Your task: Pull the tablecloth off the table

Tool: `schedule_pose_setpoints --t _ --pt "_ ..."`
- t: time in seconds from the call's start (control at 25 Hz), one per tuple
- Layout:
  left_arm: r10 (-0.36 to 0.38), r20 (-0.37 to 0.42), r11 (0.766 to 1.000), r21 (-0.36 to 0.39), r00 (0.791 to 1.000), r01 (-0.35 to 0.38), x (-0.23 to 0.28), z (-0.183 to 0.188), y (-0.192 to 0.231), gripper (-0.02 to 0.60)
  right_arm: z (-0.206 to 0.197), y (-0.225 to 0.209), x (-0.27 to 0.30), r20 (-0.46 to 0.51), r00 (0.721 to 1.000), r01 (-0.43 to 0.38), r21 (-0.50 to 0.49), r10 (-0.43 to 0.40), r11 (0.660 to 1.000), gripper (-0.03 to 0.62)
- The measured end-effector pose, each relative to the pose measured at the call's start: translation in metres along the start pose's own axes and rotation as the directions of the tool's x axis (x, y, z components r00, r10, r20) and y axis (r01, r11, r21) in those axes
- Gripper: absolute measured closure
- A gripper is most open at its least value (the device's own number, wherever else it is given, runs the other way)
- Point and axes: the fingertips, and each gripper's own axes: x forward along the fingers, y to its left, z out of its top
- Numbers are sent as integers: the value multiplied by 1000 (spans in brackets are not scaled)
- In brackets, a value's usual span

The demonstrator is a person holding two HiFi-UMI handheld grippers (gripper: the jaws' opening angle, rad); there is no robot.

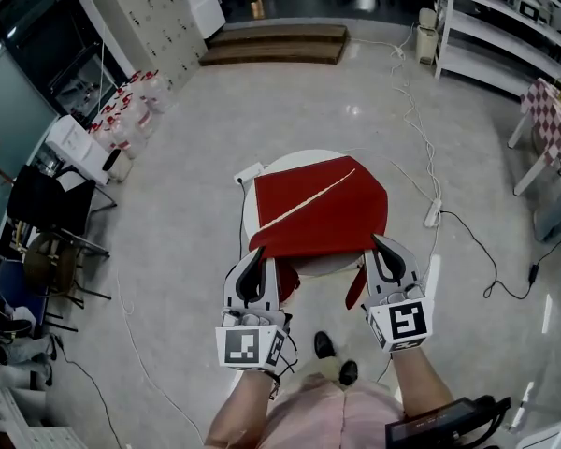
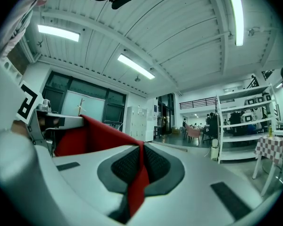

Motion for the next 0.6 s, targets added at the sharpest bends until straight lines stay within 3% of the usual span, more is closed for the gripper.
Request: schedule_pose_setpoints --t 0.6 --pt "19 9 1000 -1 1000 -19 -37 5 -17 540 3 11 -35 7 1000 -10 -3 10 1000 571"
